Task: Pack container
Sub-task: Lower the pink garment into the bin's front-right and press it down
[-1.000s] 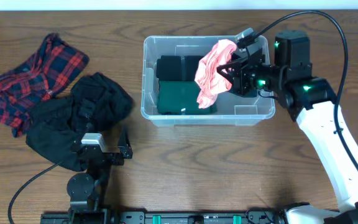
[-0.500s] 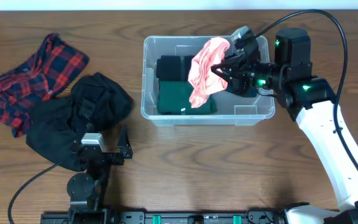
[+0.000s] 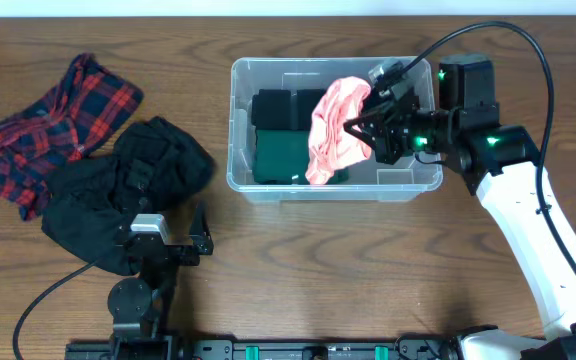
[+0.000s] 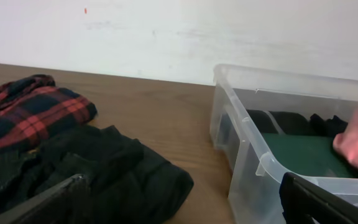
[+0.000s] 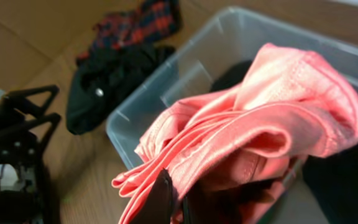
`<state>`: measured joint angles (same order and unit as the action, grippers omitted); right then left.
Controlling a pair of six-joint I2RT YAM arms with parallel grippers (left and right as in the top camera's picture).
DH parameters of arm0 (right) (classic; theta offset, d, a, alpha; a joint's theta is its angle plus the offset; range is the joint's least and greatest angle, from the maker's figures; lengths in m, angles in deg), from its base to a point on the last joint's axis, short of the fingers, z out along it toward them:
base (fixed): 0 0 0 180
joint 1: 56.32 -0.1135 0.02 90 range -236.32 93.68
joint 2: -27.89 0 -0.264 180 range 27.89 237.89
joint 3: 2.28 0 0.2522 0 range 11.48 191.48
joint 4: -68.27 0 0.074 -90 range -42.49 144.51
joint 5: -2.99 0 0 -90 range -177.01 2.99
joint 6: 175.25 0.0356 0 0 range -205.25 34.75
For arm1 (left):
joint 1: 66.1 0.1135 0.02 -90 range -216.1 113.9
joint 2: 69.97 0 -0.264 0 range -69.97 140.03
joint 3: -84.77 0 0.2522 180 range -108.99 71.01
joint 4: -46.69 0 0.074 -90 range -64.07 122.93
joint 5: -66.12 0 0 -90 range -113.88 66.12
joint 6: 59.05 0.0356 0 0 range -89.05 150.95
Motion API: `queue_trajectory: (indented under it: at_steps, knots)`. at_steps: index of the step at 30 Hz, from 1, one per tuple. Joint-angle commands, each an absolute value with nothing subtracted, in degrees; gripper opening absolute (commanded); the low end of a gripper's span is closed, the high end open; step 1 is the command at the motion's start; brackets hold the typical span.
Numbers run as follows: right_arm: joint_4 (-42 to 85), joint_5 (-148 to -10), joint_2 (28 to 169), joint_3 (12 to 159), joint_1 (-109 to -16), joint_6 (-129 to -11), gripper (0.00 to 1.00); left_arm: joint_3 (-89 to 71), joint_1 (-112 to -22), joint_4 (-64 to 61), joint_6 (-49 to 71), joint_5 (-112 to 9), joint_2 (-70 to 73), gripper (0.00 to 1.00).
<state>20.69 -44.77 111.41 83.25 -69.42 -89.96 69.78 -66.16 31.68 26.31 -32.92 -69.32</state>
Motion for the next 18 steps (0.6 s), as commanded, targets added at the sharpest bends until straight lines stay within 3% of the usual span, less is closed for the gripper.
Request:
queue_trajectory:
  at_steps: [1, 10, 18]
  knots:
    - [18.37, -49.8, 111.15, 83.43, -69.07, -92.12, 0.01, 70.78, -65.9, 29.75, 26.17, -33.93, -69.37, 0.98]
    - [9.12, -67.55, 111.15, 83.43, -68.68, -93.96, 0.01, 70.78, -65.9, 29.75, 26.17, -33.93, -69.37, 0.98]
    - [6.83, -73.82, 111.15, 83.43, -66.78, -94.11, 0.02, 70.78, -65.9, 29.75, 26.17, -33.93, -69.37, 0.98]
